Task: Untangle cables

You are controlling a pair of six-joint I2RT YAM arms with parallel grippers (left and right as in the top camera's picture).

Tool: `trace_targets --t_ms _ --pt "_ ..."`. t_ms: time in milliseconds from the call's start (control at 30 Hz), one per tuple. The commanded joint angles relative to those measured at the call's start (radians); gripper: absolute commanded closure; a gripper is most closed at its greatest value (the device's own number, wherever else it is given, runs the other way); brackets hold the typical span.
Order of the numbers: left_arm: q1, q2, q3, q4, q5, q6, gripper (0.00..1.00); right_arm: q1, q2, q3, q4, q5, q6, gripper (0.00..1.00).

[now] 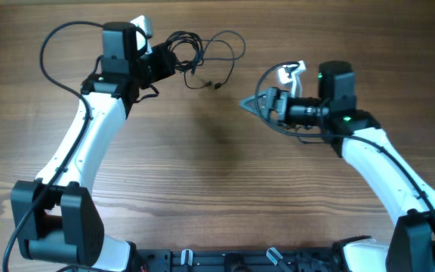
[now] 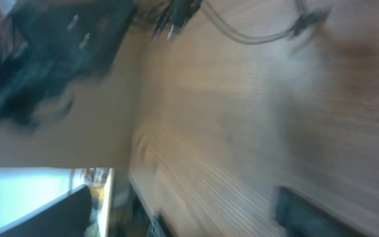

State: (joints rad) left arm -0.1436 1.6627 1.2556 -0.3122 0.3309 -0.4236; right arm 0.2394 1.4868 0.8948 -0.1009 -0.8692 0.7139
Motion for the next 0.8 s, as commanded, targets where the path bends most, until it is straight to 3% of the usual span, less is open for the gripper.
trace_targets --t_ms 0,100,433,500,600,633,700,733,767 --pt "-0.067 0.008 0.005 0.004 0.016 0.028 0.96 0.132 -0.003 0.006 0.018 0.426 0.373 0.26" --pt "-0.127 0.008 0.005 -0.003 0.016 0.028 0.96 0.195 0.029 0.006 0.038 0.581 0.603 0.34" --pt "-0.222 0.008 0.005 -0.076 0.017 0.080 0.96 0.182 0.066 0.006 0.120 0.753 0.676 0.37" --pt "-0.231 0.007 0.005 -0.070 0.017 0.076 0.96 0.182 0.071 0.006 0.102 0.756 0.680 0.44" --pt "-0.232 0.003 0.005 -0.070 0.074 0.076 0.96 0.190 0.120 0.006 0.051 0.740 0.835 0.47" --pt "-0.232 0.003 0.005 -0.071 0.088 0.076 0.96 0.190 0.139 0.006 0.061 0.727 0.851 0.53" --pt "-0.231 -0.011 0.005 -0.079 0.121 0.076 0.96 0.190 0.187 0.006 0.115 0.669 0.848 0.76" --pt "-0.231 -0.023 0.005 -0.091 0.125 0.077 0.96 0.188 0.200 0.006 0.148 0.645 0.801 0.95" --pt "-0.229 -0.034 0.005 -0.101 0.122 0.080 0.96 0.183 0.203 0.006 0.171 0.628 0.737 0.95"
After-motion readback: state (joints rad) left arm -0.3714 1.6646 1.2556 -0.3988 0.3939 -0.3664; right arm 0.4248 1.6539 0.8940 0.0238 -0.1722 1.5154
